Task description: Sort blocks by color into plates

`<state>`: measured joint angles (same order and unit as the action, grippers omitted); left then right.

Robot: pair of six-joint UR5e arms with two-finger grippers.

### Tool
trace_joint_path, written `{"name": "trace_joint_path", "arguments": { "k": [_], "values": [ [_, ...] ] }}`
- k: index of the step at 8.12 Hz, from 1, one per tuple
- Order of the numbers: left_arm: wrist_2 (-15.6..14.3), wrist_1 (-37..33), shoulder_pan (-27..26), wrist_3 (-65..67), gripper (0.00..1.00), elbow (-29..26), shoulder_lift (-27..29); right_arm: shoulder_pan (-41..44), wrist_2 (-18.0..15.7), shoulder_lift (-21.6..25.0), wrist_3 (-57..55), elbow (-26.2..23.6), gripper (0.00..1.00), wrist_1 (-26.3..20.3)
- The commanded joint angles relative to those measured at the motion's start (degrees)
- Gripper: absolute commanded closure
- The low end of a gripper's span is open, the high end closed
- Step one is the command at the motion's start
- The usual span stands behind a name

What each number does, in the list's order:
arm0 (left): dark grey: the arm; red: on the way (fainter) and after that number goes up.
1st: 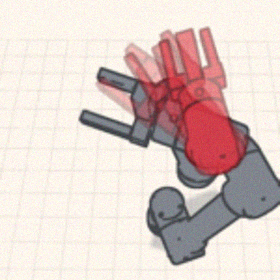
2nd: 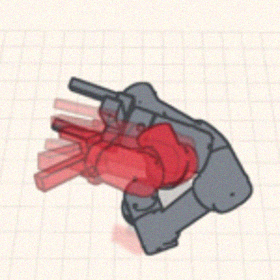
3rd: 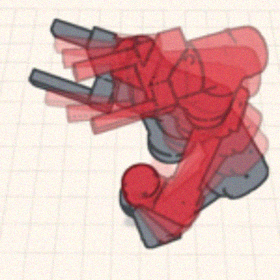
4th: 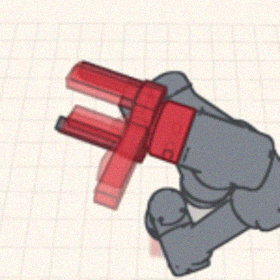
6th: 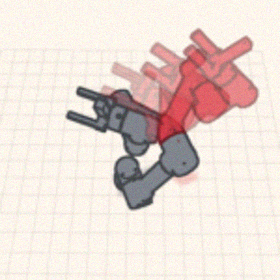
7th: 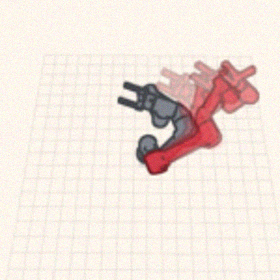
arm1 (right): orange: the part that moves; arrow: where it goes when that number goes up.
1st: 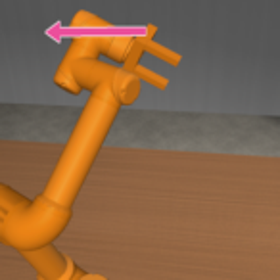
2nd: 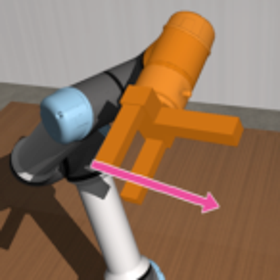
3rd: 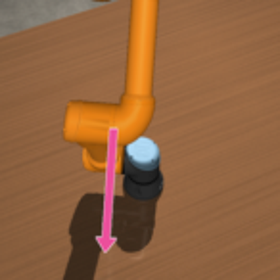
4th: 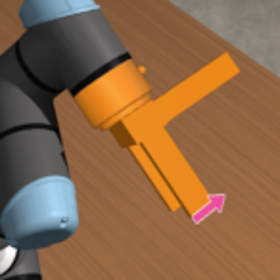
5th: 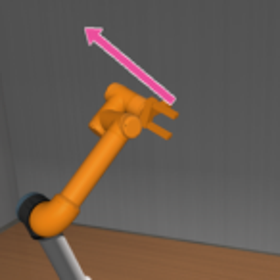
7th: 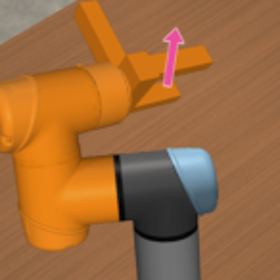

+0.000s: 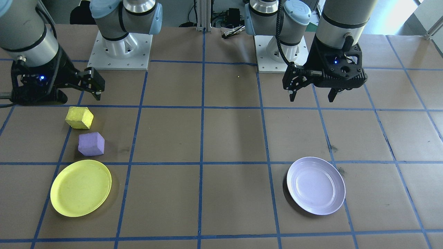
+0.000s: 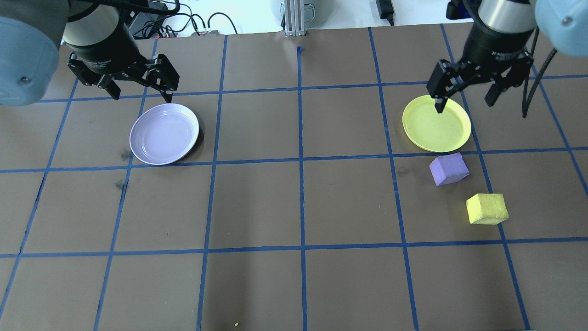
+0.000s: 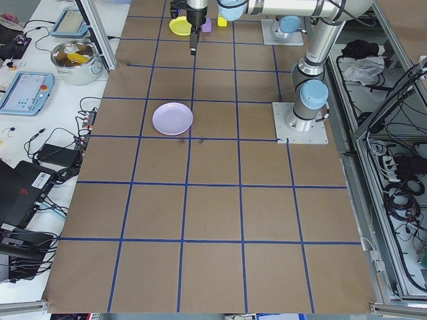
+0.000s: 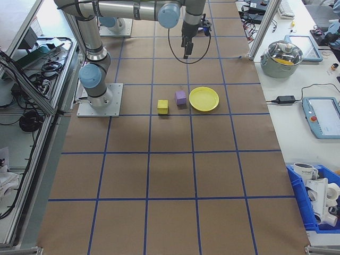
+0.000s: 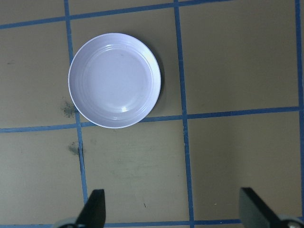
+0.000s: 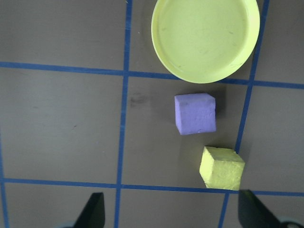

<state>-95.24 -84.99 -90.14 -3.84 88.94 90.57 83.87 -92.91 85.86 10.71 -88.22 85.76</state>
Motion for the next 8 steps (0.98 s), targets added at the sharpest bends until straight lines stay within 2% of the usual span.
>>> {"name": "trace_joint_path", "arguments": {
  "k": [1, 2, 3, 6, 8],
  "values": [
    [0.05, 0.00, 0.05, 0.06, 0.00, 0.36, -0.22, -8.26, -5.18, -0.17, 10.27, -18.06, 0.00, 19.65],
    [0.05, 0.00, 0.05, 0.06, 0.00, 0.36, -0.13, -9.76, -5.79, -0.87, 13.69, -21.95, 0.01, 24.76],
    [0.05, 0.00, 0.05, 0.06, 0.00, 0.36, -0.13, -12.56, -5.62, -2.44, 14.07, -24.86, 0.02, 26.20],
    [0.05, 0.00, 0.14, 0.06, 0.00, 0.36, -0.05, -14.26, -6.32, -6.65, 13.99, -27.70, 0.02, 26.04],
    [0.05, 0.00, 0.14, 0.06, 0.00, 0.36, -0.13, -14.26, -10.86, -10.18, 13.64, -27.71, 0.05, 25.60]
  ]
}}
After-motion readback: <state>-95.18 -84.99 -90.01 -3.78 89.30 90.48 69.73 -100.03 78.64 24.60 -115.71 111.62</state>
